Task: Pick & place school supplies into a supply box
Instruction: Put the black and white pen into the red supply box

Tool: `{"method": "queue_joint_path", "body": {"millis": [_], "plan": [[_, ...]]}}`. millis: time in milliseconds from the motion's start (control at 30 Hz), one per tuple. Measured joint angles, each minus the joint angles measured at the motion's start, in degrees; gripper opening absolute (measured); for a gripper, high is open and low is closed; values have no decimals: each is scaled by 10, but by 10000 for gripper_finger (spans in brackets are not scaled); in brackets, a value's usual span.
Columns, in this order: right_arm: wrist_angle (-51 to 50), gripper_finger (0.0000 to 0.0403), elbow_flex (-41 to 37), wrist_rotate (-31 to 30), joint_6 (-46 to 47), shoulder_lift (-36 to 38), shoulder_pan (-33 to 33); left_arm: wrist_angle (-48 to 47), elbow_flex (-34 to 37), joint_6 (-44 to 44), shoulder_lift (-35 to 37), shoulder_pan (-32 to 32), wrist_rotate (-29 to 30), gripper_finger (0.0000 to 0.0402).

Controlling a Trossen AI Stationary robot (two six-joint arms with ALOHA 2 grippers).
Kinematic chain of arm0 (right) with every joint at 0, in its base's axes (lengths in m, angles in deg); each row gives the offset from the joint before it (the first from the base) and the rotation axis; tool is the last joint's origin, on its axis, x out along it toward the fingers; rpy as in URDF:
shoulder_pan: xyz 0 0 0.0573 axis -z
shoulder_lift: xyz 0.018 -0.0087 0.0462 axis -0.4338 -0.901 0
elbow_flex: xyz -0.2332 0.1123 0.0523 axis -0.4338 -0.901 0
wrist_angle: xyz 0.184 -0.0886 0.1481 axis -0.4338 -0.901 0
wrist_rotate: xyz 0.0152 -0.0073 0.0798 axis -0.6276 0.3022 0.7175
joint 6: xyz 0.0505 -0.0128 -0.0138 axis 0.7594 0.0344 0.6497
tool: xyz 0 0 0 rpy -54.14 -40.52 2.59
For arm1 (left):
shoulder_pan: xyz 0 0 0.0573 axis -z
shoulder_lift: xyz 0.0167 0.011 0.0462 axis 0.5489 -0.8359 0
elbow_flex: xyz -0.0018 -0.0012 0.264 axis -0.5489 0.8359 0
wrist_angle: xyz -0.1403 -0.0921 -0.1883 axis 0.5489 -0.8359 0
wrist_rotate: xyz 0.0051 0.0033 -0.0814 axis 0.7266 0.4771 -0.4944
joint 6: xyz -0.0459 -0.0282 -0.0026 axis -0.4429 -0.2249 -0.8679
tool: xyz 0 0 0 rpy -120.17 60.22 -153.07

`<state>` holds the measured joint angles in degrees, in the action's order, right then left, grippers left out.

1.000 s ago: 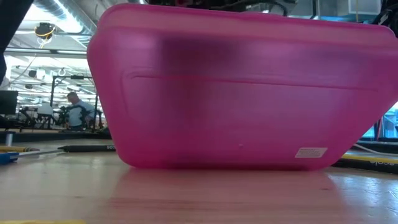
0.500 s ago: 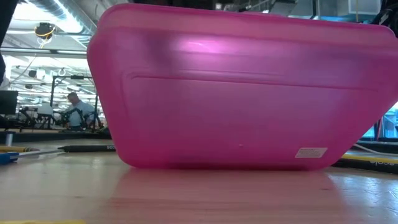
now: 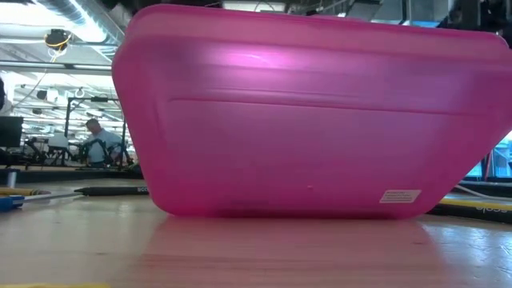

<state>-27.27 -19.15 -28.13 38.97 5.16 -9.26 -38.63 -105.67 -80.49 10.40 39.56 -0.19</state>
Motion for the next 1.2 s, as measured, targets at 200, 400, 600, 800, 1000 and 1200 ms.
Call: {"method": "queue_joint_path", "body": {"millis": [200, 400, 600, 800, 1000, 1200], "plan": [[-151, 138, 100, -8, 36, -141, 0, 174, 127, 7, 48, -8, 34, 75], [-251, 138, 194, -8, 44, -296, 9, 221, 164, 9, 56, -8, 103, 75], [-322, 138, 263, 6, -16, -440, 43, 221, 165, 10, 56, -8, 128, 75], [-310, 138, 264, 82, -72, -540, 59, 220, 165, 16, 56, -8, 128, 75], [-309, 138, 264, 82, -176, -623, 64, 220, 165, 15, 56, -8, 128, 75], [-306, 138, 264, 83, -225, -699, 64, 219, 165, 13, 56, -8, 125, 75]]}}
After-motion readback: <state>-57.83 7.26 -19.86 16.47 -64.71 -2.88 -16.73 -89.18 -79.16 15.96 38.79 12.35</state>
